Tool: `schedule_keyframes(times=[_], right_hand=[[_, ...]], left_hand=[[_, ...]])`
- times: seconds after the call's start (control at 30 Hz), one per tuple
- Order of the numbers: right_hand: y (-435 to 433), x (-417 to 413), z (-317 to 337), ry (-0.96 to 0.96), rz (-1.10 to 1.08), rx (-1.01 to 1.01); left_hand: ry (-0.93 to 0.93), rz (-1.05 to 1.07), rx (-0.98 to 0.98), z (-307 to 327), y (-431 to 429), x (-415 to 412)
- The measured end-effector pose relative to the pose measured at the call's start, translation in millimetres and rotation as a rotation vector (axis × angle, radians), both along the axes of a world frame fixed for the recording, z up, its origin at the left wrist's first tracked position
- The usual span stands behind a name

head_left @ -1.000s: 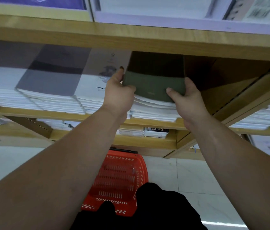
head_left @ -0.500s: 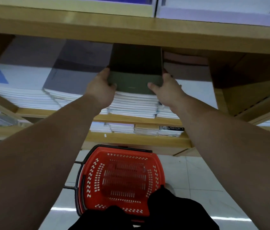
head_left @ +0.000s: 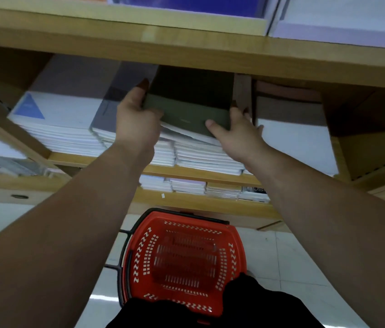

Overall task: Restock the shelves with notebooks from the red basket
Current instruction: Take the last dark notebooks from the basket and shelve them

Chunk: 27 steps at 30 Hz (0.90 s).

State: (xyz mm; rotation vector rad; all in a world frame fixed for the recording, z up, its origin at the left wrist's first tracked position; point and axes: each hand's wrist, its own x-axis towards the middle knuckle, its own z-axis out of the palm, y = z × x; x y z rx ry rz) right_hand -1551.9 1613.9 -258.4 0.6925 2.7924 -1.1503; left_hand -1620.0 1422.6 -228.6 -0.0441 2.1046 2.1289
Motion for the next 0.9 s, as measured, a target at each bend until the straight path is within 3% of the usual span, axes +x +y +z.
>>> schedule_keyframes(times=[0.2,0.33,0.5,0.6,0.77,0.9], right_hand=[[-62,-40,5,-0.192,0.180,0.212],[-68,-47,4,-0.199,0.240,0.386],[-58,-42,5,-0.269,0.337,0.539],[-42,-30,11,-0.331,0.357,0.576],[-16,-2,16,-0.392,0.371,0.630],[-20,-14,16,-0.223,0.497,0.829]], left_hand=[[-0.005,0.132,-0.116,2,-76,-33],[-0.003,0.152,-0.274,-13,-119,-51],[0.374,-0.143,-0.872,-34,-138,-70],[0.467,-0.294,-1.215,-27,-129,-70],[0.653,-0.630,-1.392,-29,-98,-50],[0.682,-0.562,-1.422,-35,-84,-46]])
